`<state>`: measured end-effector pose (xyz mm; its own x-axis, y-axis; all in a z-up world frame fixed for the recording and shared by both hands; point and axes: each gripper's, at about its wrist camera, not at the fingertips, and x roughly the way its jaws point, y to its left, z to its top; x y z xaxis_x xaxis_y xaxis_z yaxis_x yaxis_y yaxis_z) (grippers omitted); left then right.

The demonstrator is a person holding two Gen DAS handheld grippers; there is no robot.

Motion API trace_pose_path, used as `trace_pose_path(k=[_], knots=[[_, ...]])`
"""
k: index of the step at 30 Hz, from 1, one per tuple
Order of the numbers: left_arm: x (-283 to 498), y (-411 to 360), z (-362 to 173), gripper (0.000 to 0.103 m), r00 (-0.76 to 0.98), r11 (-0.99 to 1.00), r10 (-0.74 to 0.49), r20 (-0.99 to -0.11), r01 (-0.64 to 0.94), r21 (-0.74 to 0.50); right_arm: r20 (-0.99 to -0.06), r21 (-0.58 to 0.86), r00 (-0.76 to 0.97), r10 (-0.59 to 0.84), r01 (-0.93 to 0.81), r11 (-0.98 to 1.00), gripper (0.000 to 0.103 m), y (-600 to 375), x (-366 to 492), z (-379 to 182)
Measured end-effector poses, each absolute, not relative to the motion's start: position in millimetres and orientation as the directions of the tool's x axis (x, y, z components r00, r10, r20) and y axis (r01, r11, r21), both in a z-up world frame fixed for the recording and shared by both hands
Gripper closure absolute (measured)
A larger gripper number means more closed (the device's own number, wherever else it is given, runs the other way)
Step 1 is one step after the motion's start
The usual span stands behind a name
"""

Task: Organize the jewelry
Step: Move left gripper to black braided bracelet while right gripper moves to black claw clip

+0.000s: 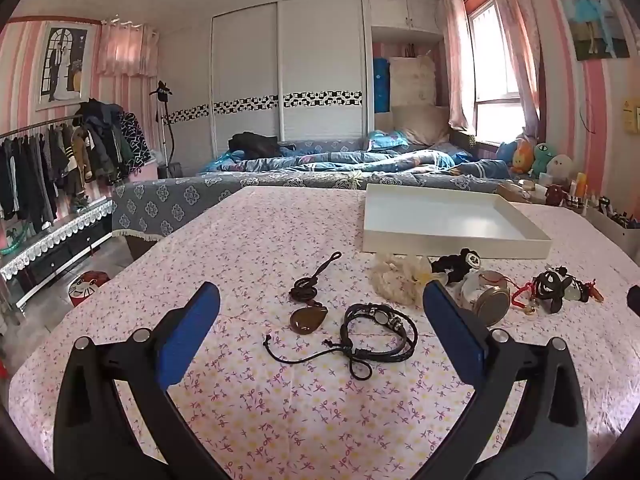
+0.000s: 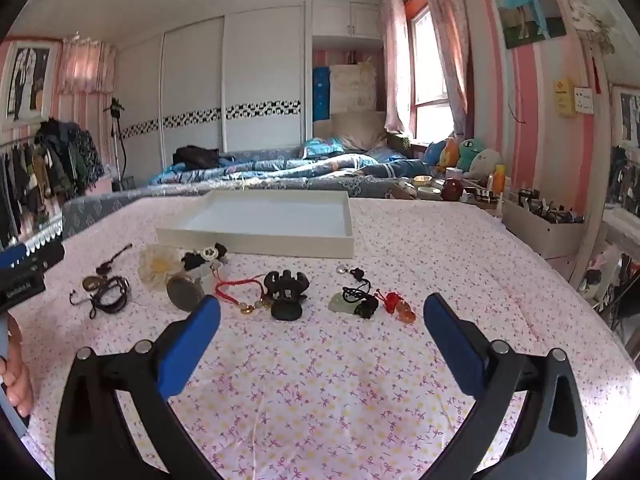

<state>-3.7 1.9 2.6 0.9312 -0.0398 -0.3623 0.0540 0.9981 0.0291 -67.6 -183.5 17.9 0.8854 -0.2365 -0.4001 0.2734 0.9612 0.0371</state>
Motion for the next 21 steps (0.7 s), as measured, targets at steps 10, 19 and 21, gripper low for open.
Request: trace_pose_path(k=[10, 19, 21], knots=[[-10, 3, 5, 0.003, 0.942, 0.996, -0.075, -0.328, 0.084, 0.015, -0.424, 0.03, 0.858, -0.288, 0.332, 0.943, 0.002, -187, -72, 13], [-4, 1, 3, 0.003, 0.925, 0.993, -0.112, -0.364, 0.121, 0.001, -0.486, 0.007, 0.825, -0.288, 0.333, 0.943, 0.002, -182, -54, 10], [-4, 0, 2, 0.003, 0.924, 0.992, -0.118, -0.363, 0.129, 0.004, -0.477, 0.001, 0.829, -0.29, 0.331, 0.944, 0.002, -180, -56, 11]])
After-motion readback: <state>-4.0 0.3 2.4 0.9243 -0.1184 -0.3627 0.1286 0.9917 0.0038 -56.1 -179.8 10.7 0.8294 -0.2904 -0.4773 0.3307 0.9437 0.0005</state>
